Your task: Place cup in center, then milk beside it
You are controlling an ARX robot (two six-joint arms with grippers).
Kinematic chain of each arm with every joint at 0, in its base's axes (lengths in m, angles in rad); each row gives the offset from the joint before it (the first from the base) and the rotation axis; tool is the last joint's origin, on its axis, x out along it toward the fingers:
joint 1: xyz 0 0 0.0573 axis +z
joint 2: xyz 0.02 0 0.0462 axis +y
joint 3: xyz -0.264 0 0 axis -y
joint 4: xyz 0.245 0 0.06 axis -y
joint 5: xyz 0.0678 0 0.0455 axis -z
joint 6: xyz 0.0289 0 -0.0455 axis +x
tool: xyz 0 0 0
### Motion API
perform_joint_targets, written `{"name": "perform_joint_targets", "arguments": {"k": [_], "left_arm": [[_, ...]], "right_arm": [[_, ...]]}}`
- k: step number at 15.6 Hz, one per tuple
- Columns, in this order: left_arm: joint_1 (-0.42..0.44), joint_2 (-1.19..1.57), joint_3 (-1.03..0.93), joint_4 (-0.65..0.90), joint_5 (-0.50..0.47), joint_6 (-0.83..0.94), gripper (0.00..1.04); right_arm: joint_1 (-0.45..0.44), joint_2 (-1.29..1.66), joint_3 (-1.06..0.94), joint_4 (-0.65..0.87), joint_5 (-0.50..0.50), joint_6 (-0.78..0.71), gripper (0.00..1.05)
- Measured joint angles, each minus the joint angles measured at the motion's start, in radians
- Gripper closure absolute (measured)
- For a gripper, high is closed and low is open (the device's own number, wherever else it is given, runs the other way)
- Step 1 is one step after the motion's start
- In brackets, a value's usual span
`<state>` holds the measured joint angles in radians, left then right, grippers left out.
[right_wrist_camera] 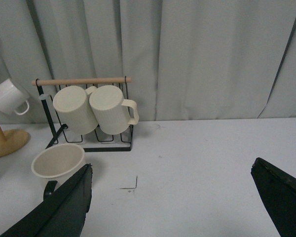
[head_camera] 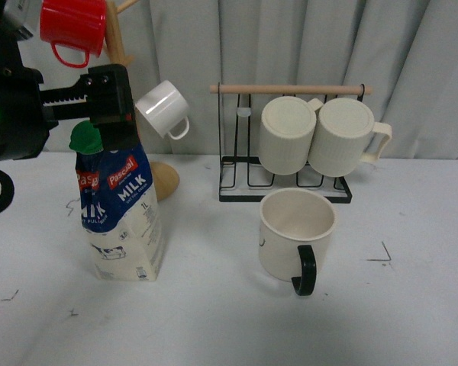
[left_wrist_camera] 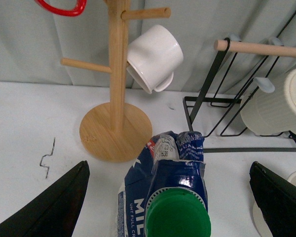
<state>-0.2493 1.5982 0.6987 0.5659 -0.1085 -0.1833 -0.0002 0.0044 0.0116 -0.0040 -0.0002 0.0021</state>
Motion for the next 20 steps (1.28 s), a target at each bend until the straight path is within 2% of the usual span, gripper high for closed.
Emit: {"name": "perform_joint_targets", "arguments": {"k": [9, 10, 18, 19, 20], "left_arm": [[-0.022, 0.204, -0.009, 0.097, -0.016, -0.037, 0.07], [-0.024, 0.208, -0.011, 0.101, -0.018, -0.040, 0.11], [-0.053, 0.194, -0.018, 0.087, -0.040, -0.044, 0.97], [-0.058, 0.188, -0.018, 0.082, -0.047, -0.044, 1.03], [-0.069, 0.182, -0.018, 0.071, -0.049, -0.044, 1.03]], "right_arm": [[0.000, 0.000, 0.000, 0.000, 0.000, 0.000, 0.06], [0.000, 0.000, 0.000, 0.000, 0.000, 0.000, 0.06], [0.000, 0.000, 0.000, 0.000, 0.000, 0.000, 0.06], [0.000, 0.000, 0.000, 0.000, 0.000, 0.000, 0.06], [0.000, 0.000, 0.000, 0.000, 0.000, 0.000, 0.06]]}}
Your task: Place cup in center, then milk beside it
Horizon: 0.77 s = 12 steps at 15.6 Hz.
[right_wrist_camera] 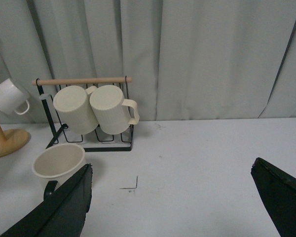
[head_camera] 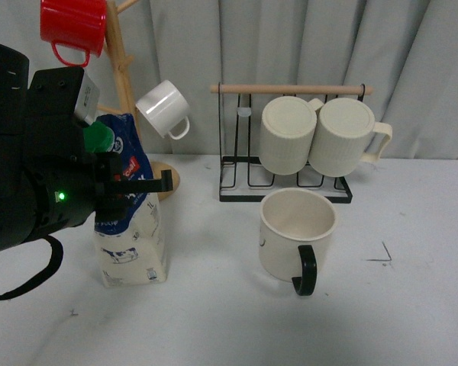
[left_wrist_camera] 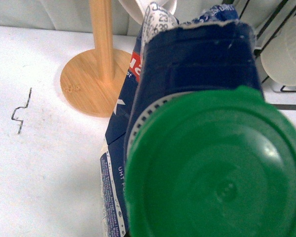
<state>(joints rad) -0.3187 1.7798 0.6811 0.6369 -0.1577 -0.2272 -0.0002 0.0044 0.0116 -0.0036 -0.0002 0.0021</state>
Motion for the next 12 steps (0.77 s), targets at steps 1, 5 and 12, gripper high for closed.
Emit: {"name": "perform_joint_targets", "arguments": {"k": [1, 5, 12], "left_arm": [[-0.014, -0.012, 0.000, -0.016, -0.001, 0.000, 1.03], [-0.089, -0.026, 0.030, -0.046, -0.002, -0.001, 1.03], [-0.151, 0.072, 0.120, -0.031, -0.056, -0.001, 1.03]], "right_arm": [[0.000, 0.000, 0.000, 0.000, 0.000, 0.000, 0.06], [0.000, 0.000, 0.000, 0.000, 0.000, 0.000, 0.06], [0.000, 0.000, 0.000, 0.000, 0.000, 0.000, 0.06]]}}
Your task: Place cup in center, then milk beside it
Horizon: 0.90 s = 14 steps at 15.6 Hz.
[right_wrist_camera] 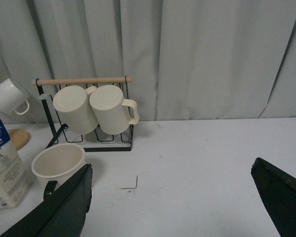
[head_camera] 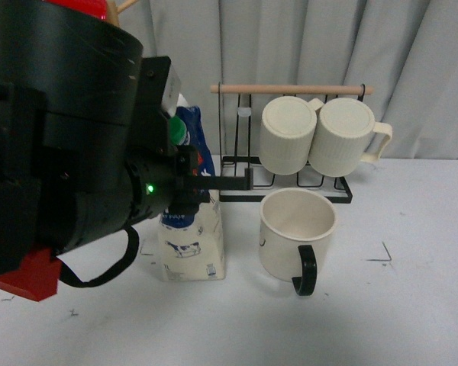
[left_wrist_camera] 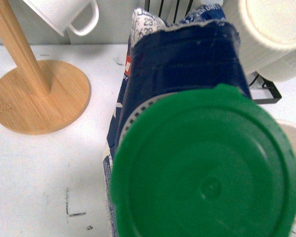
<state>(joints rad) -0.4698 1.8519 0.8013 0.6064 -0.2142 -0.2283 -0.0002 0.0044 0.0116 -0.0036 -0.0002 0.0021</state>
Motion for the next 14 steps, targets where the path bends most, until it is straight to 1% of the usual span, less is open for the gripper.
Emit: {"name": "perform_joint_targets", "arguments": {"k": [5, 10, 11, 12, 14], "left_arm": [[-0.041, 0.058, 0.059, 0.013, -0.018, -0.004, 1.03], [-0.075, 0.075, 0.072, 0.016, -0.040, -0.009, 1.03], [-0.076, 0.075, 0.072, 0.017, -0.037, -0.021, 0.96], [-0.077, 0.075, 0.076, 0.030, -0.032, -0.034, 0.85], [-0.080, 0.026, 0.068, 0.038, -0.015, -0.056, 0.57]], "right_arm": [[0.000, 0.000, 0.000, 0.000, 0.000, 0.000, 0.06], [0.000, 0.000, 0.000, 0.000, 0.000, 0.000, 0.06], [0.000, 0.000, 0.000, 0.000, 0.000, 0.000, 0.06], [0.000, 0.000, 0.000, 0.000, 0.000, 0.000, 0.06], [0.000, 0.000, 0.000, 0.000, 0.000, 0.000, 0.06]]}}
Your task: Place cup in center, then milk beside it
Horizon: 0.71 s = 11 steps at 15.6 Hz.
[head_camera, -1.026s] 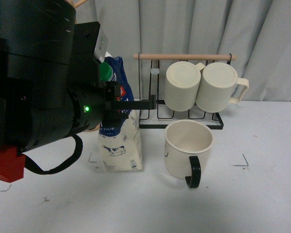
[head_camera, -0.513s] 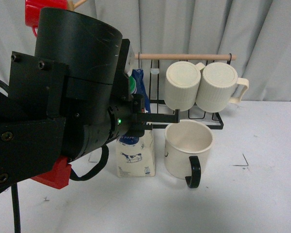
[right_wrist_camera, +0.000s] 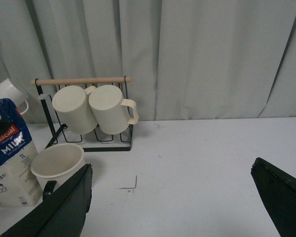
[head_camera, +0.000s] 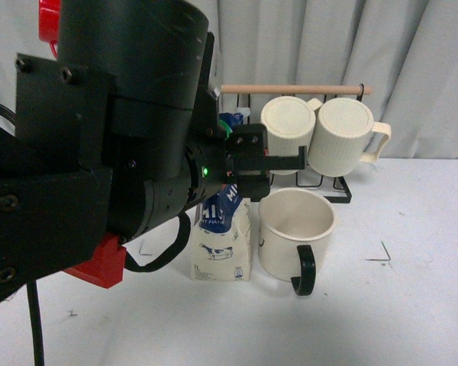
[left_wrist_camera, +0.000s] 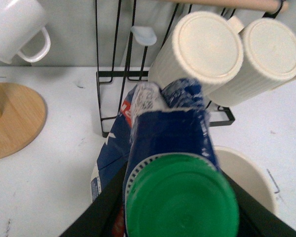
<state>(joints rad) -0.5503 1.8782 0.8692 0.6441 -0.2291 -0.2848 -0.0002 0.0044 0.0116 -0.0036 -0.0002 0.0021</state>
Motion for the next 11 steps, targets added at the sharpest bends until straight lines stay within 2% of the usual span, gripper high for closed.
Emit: {"name": "perform_joint_targets", "arguments": {"k": [4, 5, 9, 10, 11], "left_arm": [[0.010, -0.207, -0.109, 0.042, 0.013, -0.002, 0.12], [0.018, -0.248, -0.131, 0.042, 0.013, 0.005, 0.05], [0.050, -0.331, -0.181, 0.027, 0.019, 0.013, 0.07], [0.069, -0.370, -0.251, 0.174, -0.086, 0.083, 0.16], [0.130, -0.479, -0.354, 0.199, -0.137, 0.168, 0.29]], "right_arm": [[0.000, 0.000, 0.000, 0.000, 0.000, 0.000, 0.06], [0.000, 0.000, 0.000, 0.000, 0.000, 0.000, 0.06], [0.000, 0.000, 0.000, 0.000, 0.000, 0.000, 0.06], [0.000, 0.000, 0.000, 0.000, 0.000, 0.000, 0.06], [0.000, 0.000, 0.000, 0.000, 0.000, 0.000, 0.06]]}}
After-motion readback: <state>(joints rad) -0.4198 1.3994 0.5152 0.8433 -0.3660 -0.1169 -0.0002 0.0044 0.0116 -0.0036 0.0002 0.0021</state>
